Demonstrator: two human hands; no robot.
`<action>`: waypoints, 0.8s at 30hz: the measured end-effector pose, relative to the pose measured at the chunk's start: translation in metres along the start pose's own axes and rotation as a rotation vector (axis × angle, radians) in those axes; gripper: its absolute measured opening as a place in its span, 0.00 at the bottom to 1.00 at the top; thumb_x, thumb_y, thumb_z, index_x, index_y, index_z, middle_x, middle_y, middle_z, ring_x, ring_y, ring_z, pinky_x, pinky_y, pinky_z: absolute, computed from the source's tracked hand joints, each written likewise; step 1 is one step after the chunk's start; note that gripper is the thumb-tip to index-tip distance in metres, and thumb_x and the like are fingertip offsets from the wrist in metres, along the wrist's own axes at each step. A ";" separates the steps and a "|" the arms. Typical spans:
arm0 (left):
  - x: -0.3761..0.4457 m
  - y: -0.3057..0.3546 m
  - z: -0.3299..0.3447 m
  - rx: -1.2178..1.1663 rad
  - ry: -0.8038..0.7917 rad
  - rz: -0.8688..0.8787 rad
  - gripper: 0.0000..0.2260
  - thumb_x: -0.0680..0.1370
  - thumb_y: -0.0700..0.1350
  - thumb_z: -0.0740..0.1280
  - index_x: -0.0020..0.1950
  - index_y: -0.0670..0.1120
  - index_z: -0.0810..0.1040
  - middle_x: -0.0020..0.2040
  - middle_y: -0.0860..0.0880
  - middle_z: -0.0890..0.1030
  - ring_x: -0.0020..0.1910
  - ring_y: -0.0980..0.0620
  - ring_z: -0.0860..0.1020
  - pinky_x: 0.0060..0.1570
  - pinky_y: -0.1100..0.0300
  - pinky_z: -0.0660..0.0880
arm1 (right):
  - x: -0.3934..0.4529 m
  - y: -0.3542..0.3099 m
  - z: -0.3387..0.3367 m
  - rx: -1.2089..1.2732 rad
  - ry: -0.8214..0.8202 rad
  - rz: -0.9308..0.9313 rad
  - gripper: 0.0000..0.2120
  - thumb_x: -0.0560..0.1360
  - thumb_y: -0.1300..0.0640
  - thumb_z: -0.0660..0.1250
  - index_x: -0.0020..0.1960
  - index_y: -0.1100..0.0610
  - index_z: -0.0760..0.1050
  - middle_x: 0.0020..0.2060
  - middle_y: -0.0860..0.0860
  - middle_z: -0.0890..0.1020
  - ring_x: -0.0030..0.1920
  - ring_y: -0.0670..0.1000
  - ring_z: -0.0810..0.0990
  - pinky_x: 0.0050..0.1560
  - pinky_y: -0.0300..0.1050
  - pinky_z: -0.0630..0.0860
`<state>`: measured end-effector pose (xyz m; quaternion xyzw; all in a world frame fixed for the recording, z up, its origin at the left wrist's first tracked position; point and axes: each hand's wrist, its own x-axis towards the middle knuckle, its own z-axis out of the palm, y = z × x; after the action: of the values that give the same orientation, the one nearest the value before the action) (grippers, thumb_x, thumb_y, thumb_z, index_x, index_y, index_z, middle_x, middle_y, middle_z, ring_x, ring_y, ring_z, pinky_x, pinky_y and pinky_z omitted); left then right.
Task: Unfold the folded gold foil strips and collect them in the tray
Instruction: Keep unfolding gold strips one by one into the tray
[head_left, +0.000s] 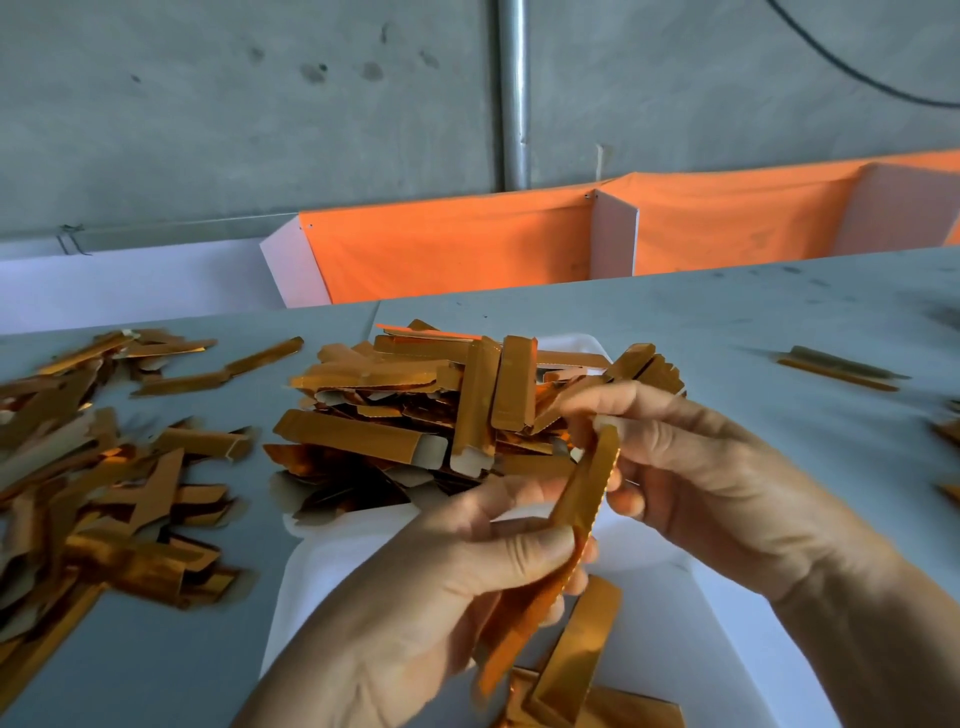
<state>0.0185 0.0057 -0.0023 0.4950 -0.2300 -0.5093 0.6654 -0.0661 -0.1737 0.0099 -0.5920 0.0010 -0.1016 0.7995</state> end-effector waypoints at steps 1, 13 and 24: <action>-0.001 0.000 0.001 0.005 -0.011 0.001 0.17 0.66 0.42 0.74 0.54 0.49 0.82 0.44 0.44 0.84 0.39 0.49 0.82 0.39 0.61 0.77 | 0.000 0.000 0.000 -0.012 0.013 -0.008 0.12 0.64 0.55 0.72 0.46 0.57 0.83 0.36 0.56 0.77 0.30 0.46 0.75 0.29 0.36 0.73; 0.000 -0.004 0.012 0.820 0.488 0.518 0.15 0.70 0.59 0.62 0.54 0.61 0.79 0.47 0.62 0.83 0.48 0.66 0.80 0.44 0.72 0.76 | -0.002 0.001 0.001 -0.395 0.357 -0.176 0.11 0.63 0.45 0.70 0.37 0.53 0.78 0.30 0.59 0.79 0.23 0.49 0.73 0.26 0.38 0.71; 0.006 -0.007 0.007 0.853 0.572 0.531 0.09 0.75 0.43 0.69 0.50 0.56 0.81 0.43 0.59 0.83 0.43 0.61 0.81 0.38 0.68 0.77 | -0.010 -0.010 -0.001 -0.252 0.095 -0.030 0.10 0.69 0.50 0.73 0.41 0.57 0.81 0.31 0.52 0.78 0.27 0.47 0.75 0.28 0.35 0.72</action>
<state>0.0120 -0.0027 -0.0072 0.7627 -0.3422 -0.0329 0.5478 -0.0778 -0.1759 0.0176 -0.6822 0.0428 -0.1409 0.7162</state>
